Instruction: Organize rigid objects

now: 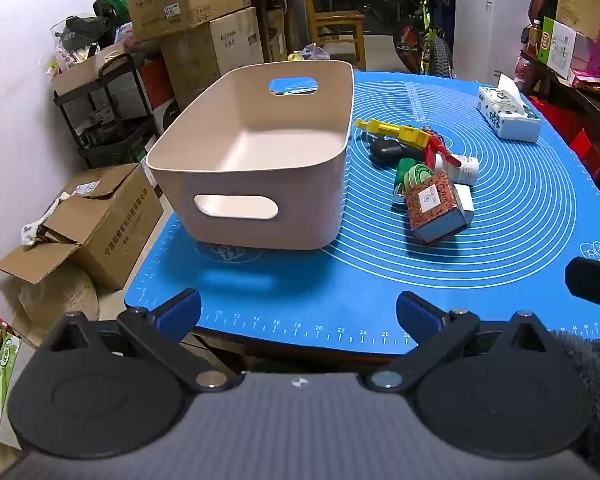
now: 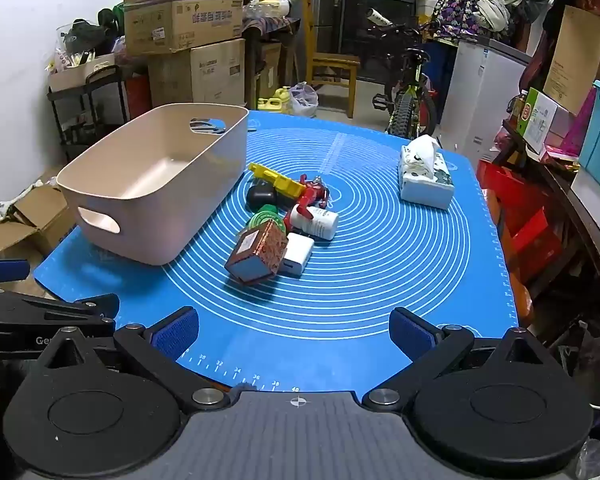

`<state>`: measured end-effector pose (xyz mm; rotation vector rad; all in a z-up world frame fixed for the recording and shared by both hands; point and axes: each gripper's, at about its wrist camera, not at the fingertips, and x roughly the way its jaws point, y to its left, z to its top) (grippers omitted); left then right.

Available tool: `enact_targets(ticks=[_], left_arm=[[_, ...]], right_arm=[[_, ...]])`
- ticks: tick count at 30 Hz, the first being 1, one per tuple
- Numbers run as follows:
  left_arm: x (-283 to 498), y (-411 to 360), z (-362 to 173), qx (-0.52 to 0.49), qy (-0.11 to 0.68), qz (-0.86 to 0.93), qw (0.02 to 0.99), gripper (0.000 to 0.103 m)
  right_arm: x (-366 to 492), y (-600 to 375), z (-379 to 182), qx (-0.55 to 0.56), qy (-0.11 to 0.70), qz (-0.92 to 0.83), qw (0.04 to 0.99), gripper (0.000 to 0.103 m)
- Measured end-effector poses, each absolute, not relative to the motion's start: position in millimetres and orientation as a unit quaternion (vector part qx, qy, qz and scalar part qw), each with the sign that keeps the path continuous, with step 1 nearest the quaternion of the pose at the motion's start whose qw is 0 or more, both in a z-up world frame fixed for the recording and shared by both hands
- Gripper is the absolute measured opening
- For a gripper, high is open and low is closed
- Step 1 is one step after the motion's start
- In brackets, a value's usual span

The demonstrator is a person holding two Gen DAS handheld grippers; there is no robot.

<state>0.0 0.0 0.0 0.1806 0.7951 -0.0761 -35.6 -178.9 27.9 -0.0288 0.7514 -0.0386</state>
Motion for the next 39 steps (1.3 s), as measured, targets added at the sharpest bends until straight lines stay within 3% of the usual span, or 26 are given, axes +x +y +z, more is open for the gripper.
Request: enact_targets(ticks=[39], left_arm=[[-1.6, -2.2, -1.2, 0.101, 0.384, -0.038, 0.917, 0.103]], right_arm=[[-36.5, -177.8, 28.0, -0.014, 0.365, -0.019, 0.931, 0.101]])
